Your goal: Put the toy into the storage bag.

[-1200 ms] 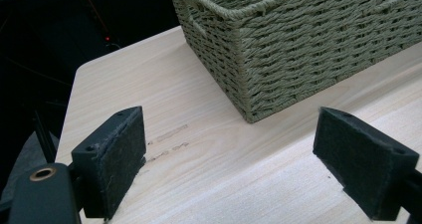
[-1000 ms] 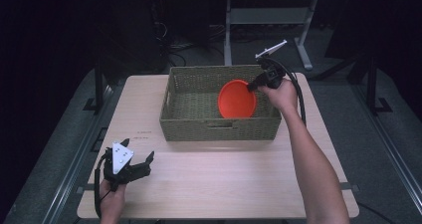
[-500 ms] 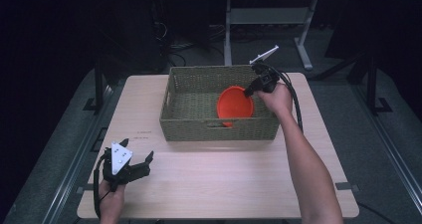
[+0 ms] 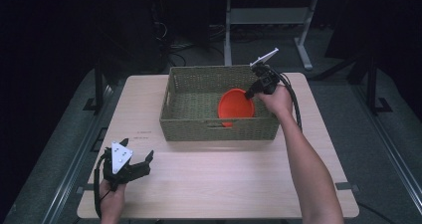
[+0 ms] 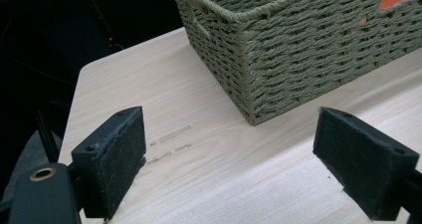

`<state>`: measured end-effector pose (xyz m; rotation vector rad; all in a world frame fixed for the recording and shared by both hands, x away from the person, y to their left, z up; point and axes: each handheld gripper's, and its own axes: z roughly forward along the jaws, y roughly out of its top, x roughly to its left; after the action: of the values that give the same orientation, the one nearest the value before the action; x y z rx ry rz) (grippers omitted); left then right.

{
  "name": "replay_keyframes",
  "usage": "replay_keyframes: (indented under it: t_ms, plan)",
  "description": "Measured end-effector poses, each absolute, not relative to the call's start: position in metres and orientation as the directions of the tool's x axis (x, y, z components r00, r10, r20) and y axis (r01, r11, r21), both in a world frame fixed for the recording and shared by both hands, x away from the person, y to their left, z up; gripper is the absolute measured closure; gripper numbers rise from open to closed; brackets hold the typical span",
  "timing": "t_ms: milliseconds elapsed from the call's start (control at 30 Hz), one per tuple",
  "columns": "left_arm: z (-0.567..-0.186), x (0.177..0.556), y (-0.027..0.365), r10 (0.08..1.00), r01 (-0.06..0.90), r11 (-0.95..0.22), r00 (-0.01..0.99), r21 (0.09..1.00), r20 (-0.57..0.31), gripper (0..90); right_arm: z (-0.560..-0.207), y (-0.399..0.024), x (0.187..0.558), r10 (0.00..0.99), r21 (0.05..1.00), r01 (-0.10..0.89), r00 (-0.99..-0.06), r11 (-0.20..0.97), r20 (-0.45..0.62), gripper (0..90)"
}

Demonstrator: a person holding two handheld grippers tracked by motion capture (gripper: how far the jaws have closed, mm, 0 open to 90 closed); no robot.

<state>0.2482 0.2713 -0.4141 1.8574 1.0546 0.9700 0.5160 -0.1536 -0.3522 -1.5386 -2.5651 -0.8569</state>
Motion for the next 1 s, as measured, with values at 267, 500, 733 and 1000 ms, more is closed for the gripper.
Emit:
replay_keyframes:
  t_ms: [267,500,733,1000]
  plan:
    - [-0.4147,0.2489,0.2704,0.900,0.308,-0.356,0.367,0.882,0.235,12.8,-0.3530,-0.1562,0.5161,0.805,0.435,0.828,-0.506,0.353,0.310,79.2]
    - [-0.4147,0.2492,0.2710,0.899,0.308,-0.358,0.370,0.881,0.236,12.7,-0.3532,-0.1576,0.5152,0.815,0.428,0.830,-0.501,0.357,0.290,76.4]
    - [-0.4143,0.2482,0.2721,0.900,0.307,-0.354,0.369,0.883,0.233,12.7,-0.3522,-0.1597,0.5152,0.820,0.429,0.830,-0.499,0.358,0.282,73.3]
    - [-0.4142,0.2479,0.2707,0.897,0.303,-0.359,0.372,0.883,0.237,12.8,-0.3522,-0.1618,0.5133,0.827,0.428,0.831,-0.493,0.356,0.270,70.0]
